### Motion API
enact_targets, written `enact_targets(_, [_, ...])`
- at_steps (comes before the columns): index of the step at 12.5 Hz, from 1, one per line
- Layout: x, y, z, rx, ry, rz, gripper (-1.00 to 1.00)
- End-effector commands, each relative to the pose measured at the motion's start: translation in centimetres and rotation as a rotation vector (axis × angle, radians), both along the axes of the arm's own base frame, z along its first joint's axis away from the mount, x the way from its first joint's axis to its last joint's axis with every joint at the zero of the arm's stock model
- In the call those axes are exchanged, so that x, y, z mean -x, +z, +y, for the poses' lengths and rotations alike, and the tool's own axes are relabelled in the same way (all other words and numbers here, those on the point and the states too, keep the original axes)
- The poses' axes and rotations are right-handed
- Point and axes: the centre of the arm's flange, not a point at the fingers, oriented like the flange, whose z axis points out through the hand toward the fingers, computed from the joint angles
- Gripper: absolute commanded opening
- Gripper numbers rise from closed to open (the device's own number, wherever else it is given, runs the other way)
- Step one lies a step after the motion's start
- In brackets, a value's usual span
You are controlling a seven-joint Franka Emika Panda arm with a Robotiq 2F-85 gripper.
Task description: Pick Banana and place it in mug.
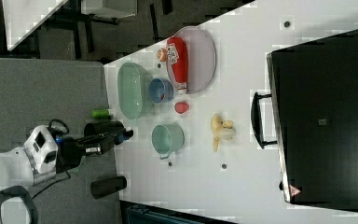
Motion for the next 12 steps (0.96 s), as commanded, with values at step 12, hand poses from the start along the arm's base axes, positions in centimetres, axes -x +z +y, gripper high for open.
enact_targets(12, [0.0,-19.6,22.0,-0.065,-0.363,0.295,-0.49])
